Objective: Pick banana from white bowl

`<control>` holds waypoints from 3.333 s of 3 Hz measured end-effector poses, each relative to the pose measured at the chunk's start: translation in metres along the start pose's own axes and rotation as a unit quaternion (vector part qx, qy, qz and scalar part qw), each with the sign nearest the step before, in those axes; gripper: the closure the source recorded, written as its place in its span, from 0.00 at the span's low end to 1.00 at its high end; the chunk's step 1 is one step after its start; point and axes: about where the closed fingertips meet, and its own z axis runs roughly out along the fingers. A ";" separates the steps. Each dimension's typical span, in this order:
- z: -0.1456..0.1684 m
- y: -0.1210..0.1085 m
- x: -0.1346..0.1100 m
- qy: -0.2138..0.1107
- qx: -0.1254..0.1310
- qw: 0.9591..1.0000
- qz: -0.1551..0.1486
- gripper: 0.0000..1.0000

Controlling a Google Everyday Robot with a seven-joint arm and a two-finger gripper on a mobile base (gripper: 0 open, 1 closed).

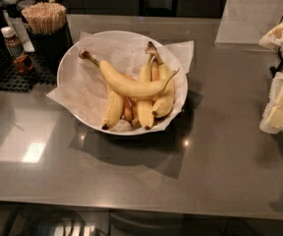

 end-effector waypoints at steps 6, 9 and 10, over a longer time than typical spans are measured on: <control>0.031 -0.009 -0.129 0.018 -0.023 0.982 -0.184 0.00; 0.006 -0.048 -0.174 -0.085 -0.033 0.982 -0.165 0.00; 0.006 -0.048 -0.174 -0.085 -0.033 0.982 -0.165 0.00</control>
Offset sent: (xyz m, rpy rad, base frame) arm 0.0061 0.0209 -0.0091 -0.0351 0.0338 0.0675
